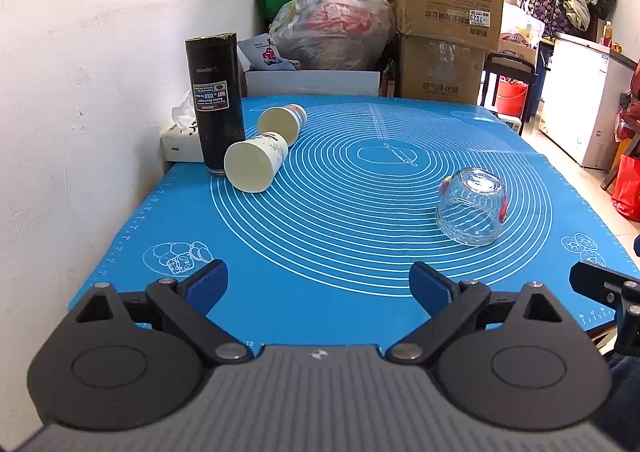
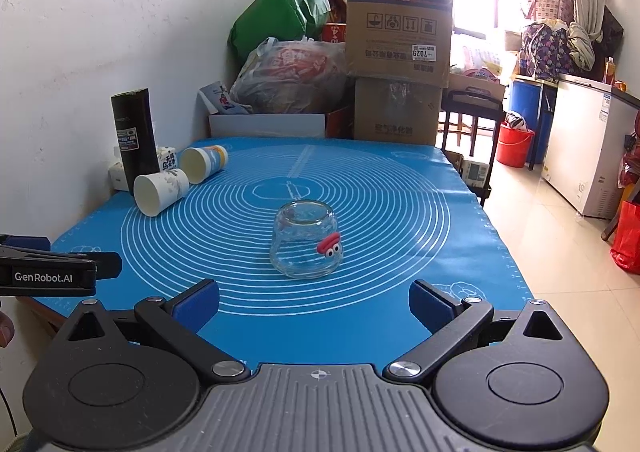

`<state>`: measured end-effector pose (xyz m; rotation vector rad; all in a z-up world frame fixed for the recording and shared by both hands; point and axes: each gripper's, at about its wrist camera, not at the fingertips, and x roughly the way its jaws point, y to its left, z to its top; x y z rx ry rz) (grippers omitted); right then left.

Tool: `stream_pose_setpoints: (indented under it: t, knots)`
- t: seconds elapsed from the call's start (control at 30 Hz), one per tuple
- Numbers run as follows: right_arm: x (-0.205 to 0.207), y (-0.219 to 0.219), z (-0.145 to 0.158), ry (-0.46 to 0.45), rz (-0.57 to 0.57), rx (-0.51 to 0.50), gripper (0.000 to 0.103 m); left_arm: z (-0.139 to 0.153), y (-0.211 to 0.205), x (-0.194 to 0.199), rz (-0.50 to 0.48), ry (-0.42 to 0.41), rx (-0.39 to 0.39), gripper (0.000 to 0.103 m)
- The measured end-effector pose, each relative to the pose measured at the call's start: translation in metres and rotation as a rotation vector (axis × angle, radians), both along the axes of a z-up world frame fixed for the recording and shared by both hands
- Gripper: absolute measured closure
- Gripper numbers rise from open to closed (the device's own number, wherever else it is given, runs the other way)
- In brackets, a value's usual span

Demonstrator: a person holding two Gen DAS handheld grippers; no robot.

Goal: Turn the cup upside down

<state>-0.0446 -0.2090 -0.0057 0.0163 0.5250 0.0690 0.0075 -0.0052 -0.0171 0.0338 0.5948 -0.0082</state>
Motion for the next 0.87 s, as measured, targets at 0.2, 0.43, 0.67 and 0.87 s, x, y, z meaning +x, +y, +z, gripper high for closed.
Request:
stream_pose_setpoints:
  t: [0.2, 0.43, 0.67, 0.87]
  knots:
    - [0.0013, -0.0011, -0.0014, 0.002, -0.004, 0.002, 0.000, -0.0008, -0.0004, 0.0011, -0.002, 0.004, 0.004, 0.007]
    - [0.0022, -0.0017, -0.0017, -0.001, -0.009, 0.005, 0.000, -0.0020, -0.0011, 0.0027, -0.007, 0.009, 0.014, 0.007]
    - [0.0036, -0.0031, -0.0028, 0.003, -0.010, 0.006, 0.000, -0.0023, -0.0012, 0.0029, -0.007, 0.009, 0.014, 0.007]
    - [0.0047, -0.0037, -0.0040, 0.005, -0.011, 0.008, 0.000, -0.0034, -0.0030, 0.0030, -0.006, 0.016, 0.013, 0.007]
